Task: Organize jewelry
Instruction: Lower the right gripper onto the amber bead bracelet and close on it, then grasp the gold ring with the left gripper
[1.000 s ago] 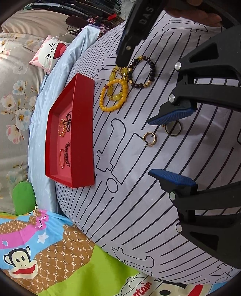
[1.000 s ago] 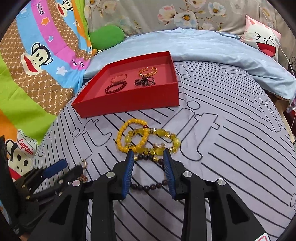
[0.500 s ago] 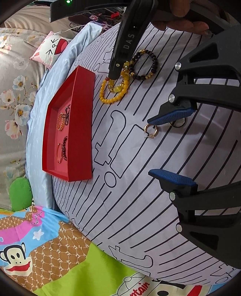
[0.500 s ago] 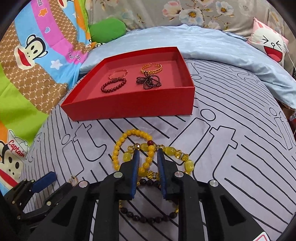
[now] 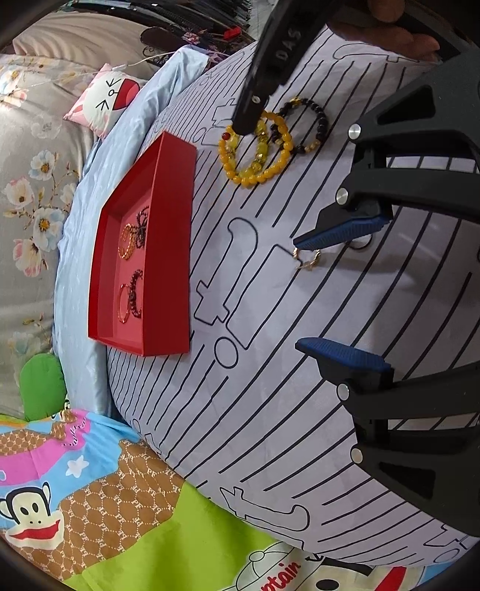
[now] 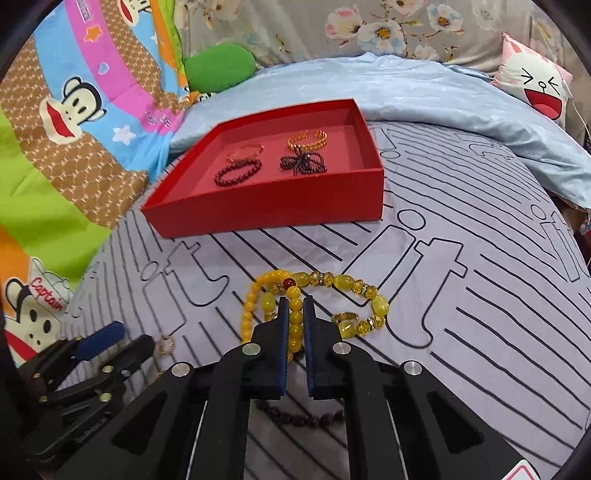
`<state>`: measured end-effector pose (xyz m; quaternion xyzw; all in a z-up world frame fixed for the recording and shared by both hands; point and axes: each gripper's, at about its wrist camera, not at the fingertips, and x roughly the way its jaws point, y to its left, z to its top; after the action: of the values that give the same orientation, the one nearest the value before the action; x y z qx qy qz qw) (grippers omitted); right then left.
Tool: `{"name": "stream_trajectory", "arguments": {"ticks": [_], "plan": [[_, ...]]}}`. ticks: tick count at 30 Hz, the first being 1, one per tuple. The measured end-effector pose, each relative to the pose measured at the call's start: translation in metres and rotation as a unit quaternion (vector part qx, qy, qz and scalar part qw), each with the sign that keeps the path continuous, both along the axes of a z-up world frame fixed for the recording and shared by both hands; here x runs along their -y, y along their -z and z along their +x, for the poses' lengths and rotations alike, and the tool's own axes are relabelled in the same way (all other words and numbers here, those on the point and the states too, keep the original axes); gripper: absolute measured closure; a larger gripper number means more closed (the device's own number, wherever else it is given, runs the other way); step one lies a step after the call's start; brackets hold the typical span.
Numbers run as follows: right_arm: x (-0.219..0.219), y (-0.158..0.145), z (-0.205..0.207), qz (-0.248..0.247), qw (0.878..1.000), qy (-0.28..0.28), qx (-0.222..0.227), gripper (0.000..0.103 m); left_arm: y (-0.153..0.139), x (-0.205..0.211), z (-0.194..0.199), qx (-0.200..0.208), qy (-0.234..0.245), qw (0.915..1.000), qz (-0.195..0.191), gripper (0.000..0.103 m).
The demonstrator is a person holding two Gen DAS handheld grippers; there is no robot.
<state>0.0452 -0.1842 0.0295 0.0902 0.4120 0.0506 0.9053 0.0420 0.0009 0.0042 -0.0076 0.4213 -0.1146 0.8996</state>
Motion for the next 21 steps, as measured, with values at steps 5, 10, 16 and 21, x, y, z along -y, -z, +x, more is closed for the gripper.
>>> {"name": "stream_trajectory", "arguments": {"ticks": [5,10,16,21], "plan": [[0.001,-0.014,-0.026,0.007,1.000,-0.003,0.010,0.096,0.000,0.006,-0.014,-0.004,0.019,0.9998,-0.002,0.056],[0.003,-0.009,-0.043,0.015,1.000,-0.001,-0.001,0.096,0.003,0.017,-0.021,-0.010,0.038,0.9992,0.001,0.056],[0.010,-0.010,-0.051,0.026,1.000,0.009,-0.004,0.096,0.006,0.026,-0.025,-0.013,0.053,0.9985,0.008,0.056],[0.008,-0.008,-0.054,0.029,1.000,0.005,-0.008,0.096,0.007,0.028,-0.024,-0.007,0.055,0.9984,0.010,0.065]]}}
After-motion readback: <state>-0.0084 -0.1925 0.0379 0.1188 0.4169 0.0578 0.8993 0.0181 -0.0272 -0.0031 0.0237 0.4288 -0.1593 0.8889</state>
